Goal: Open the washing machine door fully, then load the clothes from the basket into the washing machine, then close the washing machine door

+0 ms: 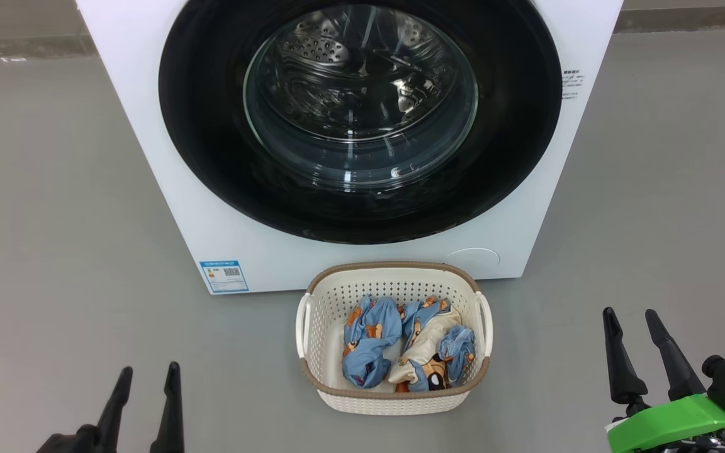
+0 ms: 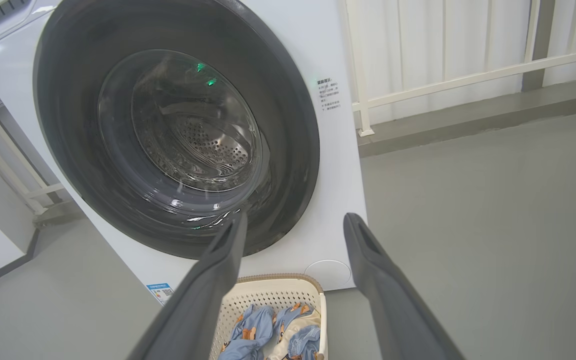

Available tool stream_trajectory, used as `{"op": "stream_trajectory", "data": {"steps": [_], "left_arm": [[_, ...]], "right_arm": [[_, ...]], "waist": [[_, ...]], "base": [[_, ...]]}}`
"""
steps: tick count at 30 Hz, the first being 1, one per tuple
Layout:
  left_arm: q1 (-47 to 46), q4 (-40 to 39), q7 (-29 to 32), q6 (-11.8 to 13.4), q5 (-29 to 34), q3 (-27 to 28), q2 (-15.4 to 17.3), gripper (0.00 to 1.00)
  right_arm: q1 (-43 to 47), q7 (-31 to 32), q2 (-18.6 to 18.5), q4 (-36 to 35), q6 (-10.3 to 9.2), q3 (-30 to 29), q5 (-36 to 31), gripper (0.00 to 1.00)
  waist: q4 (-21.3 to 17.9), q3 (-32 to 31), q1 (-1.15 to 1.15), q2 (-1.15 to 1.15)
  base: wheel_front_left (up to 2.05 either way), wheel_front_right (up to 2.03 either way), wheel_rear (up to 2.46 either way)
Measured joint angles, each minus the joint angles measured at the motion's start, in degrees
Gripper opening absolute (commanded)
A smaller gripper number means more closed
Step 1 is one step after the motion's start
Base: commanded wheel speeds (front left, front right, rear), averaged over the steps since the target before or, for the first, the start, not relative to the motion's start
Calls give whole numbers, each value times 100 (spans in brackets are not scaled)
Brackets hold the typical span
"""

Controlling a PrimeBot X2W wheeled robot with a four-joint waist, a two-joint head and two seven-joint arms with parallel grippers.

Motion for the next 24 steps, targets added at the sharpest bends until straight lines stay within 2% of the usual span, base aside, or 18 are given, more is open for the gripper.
{"op": "stream_trajectory", "data": {"steps": [10,24], "left_arm": [[-5,8,0,0,58,151,-1,100],[-40,8,0,0,197,163,-48,100]], "right_arm": [[-1,0,64,-3,0,4,0,100],[-3,0,85,-18,0,1,0,100]], "waist": [[-53,33,0,0],[-137,137,0,0]], "base": [[59,59,-119],[120,120,-241]]}}
